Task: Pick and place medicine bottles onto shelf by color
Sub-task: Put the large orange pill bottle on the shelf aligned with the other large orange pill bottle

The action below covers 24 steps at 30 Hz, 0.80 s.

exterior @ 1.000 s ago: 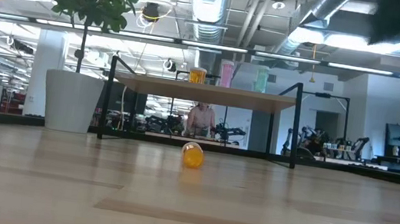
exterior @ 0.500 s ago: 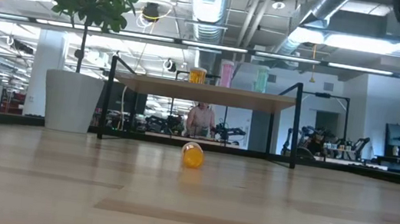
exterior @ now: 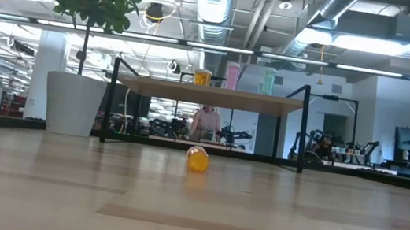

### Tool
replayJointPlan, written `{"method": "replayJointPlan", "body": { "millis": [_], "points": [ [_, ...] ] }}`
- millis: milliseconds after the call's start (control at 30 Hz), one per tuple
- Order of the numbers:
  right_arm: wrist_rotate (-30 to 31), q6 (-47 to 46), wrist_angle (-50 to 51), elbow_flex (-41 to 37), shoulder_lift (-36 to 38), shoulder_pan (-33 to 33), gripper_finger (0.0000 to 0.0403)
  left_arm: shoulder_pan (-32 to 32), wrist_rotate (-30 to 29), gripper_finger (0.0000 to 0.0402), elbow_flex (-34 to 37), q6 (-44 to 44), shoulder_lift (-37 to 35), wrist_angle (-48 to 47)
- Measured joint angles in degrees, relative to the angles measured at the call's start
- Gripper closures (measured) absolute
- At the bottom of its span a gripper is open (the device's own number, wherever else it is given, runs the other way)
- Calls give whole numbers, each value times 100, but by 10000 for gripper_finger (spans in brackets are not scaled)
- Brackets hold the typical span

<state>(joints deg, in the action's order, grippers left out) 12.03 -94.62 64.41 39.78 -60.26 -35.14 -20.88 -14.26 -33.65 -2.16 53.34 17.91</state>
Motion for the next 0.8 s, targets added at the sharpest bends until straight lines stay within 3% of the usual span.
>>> {"method": "replayJointPlan", "body": {
  "millis": [367, 800],
  "points": [
    [298, 330, -232, -60, -407, 40, 131, 0, -2, 136, 0, -164, 2, -39],
    [240, 458, -484, -69, -642, 82, 131, 0, 7, 136, -4, -200, 4, -106]
  ]
}}
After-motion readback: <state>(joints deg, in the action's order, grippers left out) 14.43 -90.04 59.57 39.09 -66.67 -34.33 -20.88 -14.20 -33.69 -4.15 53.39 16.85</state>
